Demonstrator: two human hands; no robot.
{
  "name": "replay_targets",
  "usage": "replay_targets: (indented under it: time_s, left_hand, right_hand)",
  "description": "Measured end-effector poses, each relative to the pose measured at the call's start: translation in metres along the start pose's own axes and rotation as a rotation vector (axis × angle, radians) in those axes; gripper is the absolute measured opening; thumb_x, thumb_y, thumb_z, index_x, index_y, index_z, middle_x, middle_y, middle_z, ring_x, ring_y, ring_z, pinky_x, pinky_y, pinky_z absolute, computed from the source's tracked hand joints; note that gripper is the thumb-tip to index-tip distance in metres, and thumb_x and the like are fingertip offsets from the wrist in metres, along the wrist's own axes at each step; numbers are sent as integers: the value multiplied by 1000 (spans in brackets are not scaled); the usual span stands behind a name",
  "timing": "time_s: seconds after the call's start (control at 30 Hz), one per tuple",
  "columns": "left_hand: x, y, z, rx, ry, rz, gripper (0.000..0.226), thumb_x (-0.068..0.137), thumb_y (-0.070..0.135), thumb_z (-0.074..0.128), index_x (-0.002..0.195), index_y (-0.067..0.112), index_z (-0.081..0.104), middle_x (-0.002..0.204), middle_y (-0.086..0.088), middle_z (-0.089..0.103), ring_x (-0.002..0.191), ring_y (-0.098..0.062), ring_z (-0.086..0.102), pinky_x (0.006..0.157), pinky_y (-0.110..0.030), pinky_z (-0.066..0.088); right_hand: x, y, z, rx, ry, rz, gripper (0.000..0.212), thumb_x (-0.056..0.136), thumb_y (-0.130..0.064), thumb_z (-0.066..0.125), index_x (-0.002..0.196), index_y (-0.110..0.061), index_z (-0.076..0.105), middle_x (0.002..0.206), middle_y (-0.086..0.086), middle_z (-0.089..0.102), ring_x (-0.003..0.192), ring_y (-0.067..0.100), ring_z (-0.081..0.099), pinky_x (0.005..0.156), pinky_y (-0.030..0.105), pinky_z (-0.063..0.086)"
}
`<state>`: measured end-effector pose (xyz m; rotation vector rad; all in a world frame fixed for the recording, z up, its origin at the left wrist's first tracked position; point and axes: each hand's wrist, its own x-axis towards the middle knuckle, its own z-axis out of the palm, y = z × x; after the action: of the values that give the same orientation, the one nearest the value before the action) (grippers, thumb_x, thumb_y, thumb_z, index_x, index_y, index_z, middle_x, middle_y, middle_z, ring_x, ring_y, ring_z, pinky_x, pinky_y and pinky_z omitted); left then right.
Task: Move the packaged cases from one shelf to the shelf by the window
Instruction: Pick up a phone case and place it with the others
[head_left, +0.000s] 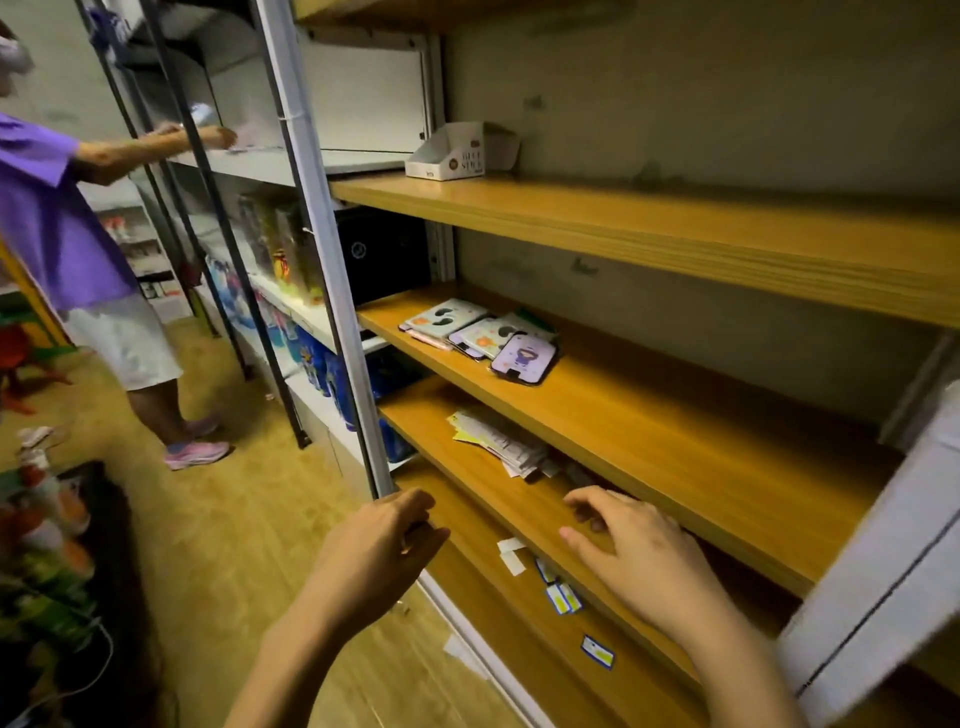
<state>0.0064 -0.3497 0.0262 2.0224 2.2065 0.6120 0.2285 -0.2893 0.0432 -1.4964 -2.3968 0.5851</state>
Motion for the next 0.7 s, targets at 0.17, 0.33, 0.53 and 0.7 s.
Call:
replay_targets:
  time_s: [0.17,0.33,0.53,0.7]
  left_hand:
    - [31,-40,-3,-24,-16,8,36,88,45,49,118,26,52,111,9,62,95,-6,58,75,-20,51]
    - [81,-74,1,-69,-50,4,40,87,45,48,122,26,49,118,10,59,97,-2,56,78,-16,48]
    - [162,-101,12,-85,-52,53,41,87,46,47,123,26,50,119,10,60,102,-4,56,85,-21,49]
    - [219,-120,20,-83,-89,83,42,88,46,47,126,28,47,122,10,59,104,-4,57,89,-24,50]
  right_hand:
    - [47,-15,13,-8,2,69,38,90,-45,46,127,-38,42,129,-13,52,119,11,48,97,34,46]
    - [106,-20,22,-29,8,113,36,91,-40,48,127,-36,44,128,-11,53,118,11,49,94,30,47]
    - [198,-15,29,-33,51,262,50,91,-49,41,137,-27,36,132,-6,54,120,16,50,95,35,46]
    - [277,-10,43,-9,63,517,86,83,-67,32,147,-12,15,149,13,32,135,31,35,103,40,37]
